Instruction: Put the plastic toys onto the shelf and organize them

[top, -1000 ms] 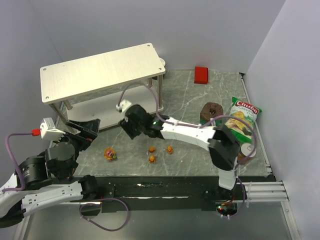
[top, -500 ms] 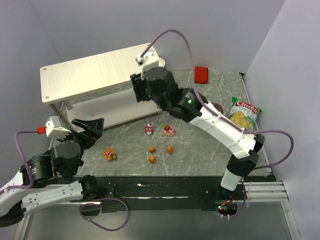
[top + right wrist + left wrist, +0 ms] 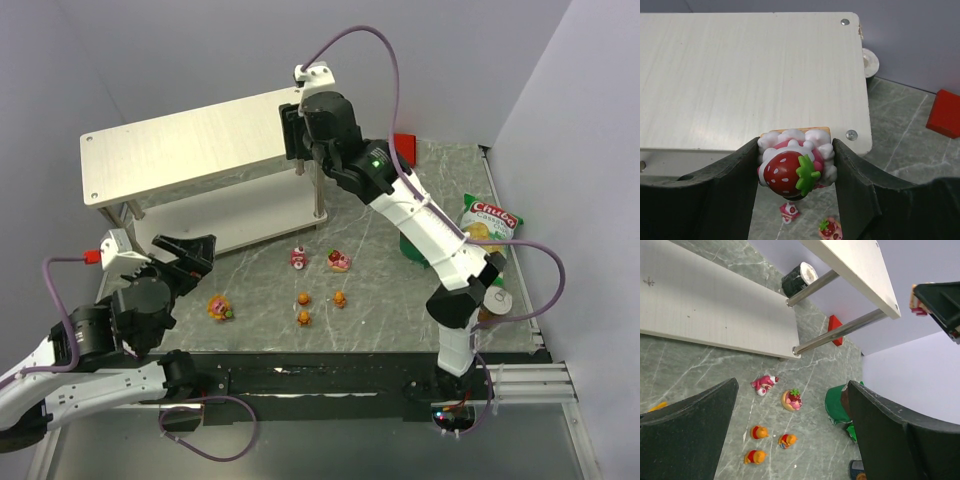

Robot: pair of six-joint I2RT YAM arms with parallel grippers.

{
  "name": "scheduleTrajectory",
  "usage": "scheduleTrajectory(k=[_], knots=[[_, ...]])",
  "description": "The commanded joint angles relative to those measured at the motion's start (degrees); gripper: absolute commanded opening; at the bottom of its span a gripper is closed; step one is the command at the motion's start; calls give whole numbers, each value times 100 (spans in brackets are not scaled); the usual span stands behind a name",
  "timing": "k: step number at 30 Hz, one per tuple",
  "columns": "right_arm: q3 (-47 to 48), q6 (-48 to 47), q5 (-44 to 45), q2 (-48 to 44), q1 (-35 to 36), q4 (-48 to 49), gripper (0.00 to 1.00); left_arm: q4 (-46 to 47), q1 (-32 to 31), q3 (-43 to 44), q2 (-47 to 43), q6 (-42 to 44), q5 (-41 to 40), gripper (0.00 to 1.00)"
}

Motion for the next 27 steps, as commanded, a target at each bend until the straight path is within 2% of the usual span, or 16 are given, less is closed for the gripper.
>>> scheduleTrajectory(k=[1,12,18,24,27], knots=[[311,-72,-150,60,-131,458,11,217,-12,-15,207,81,28,96],[478,-11,-256,526,-219,502,12,305,-12,-59,392,55,-16,96],[1023,138,-80,921,-263,116,23,287,-12,-77,392,46,-95,96],[865,394,-203,895,-360,2,30,279,-12,-94,410,2,-165,96],[874,420,-238,930,-369,-51,42,253,-12,-94,436,-16,-192,96]])
